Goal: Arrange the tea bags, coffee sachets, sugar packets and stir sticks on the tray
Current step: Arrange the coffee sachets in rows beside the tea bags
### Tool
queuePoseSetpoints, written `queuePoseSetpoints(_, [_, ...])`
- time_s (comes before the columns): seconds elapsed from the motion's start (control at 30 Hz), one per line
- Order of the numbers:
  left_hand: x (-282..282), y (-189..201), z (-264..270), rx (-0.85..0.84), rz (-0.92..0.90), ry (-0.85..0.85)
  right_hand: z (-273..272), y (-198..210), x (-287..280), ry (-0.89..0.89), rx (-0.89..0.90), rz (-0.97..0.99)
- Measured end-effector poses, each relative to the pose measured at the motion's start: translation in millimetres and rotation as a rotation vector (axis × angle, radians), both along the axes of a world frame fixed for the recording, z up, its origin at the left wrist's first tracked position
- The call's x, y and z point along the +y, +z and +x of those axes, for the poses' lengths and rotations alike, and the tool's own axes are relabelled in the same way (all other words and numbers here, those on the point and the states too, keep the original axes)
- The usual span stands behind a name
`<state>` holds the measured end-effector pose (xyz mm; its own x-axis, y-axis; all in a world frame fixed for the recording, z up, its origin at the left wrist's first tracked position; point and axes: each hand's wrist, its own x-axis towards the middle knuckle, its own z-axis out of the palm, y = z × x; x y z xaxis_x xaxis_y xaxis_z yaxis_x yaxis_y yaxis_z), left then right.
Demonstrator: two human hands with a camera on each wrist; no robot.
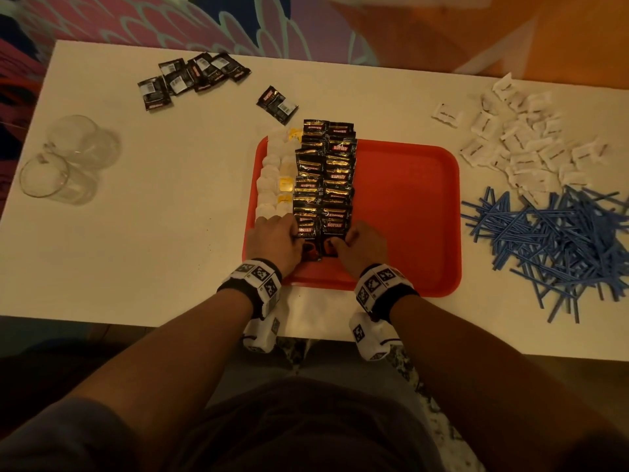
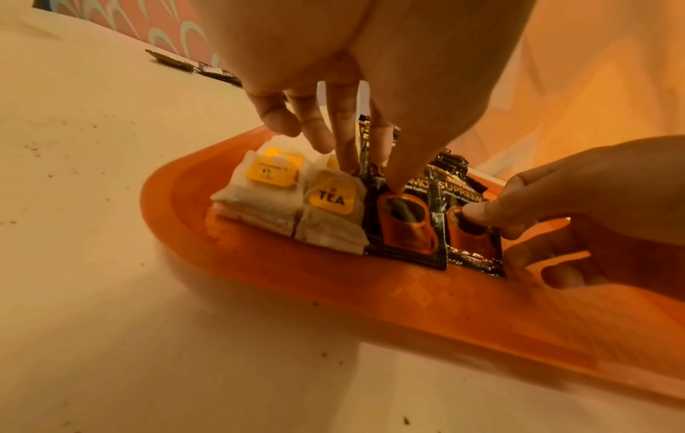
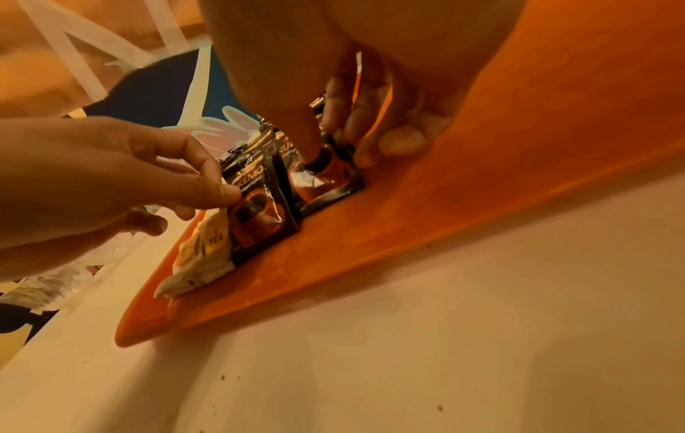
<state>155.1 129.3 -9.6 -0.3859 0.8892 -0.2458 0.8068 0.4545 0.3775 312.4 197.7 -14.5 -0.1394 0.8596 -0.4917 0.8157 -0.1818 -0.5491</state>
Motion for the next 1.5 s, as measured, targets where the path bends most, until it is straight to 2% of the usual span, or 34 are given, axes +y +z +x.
queuePoseSetpoints(0.13, [2.3,6.6,-6.8,-0.049,0.034,-0.002,1.9,4.7,3.2,0.010,0.010,-0.002])
queuePoseSetpoints(0.27, [10.6,13.3,-35.6,-0.113,0.070,0.039,2.0,10.4,9.3,0.015,-0.002,0.004])
queuePoseSetpoints(0.47, [59.4,18.6,-108.0,-0.044,-0.110,-0.006,-13.4,22.3,17.9,0.022,0.037,0.058])
queuePoseSetpoints(0.57, [96.6,17.6,-143.7,0.061,-0.219,-0.121,-26.8,28.6,18.1,0.010,0.094,0.070])
queuePoseSetpoints(0.67, [137.3,13.0,-167.8,0.170,-0.247,-0.304,-41.6,32.7,17.1,0.027,0.084,0.126])
queuePoseSetpoints(0.9, [195.3,-10.0,-178.7,0.292,-0.366,-0.518,-73.3,36.5,14.2,0.004,0.072,0.188])
queuePoseSetpoints(1.07, [207.7,-10.9,-217.4,0.358,-0.322,-0.483,-94.3,34.8,16.5,0.008,0.066,0.204])
queuePoseSetpoints(1.23, [214.5,-13.7,-276.1,0.235,-0.409,-0.288,-116.5,37.3,18.1,0.001,0.093,0.200])
queuePoseSetpoints(1.33, [195.5,-24.3,-294.9,0.140,-0.424,-0.275,-129.7,40.5,17.4,0.009,0.097,0.192])
queuePoseSetpoints(1.5, [136.7,-34.0,-279.8,0.160,-0.348,-0.304,-164.4,42.4,21.1,0.075,0.077,0.068])
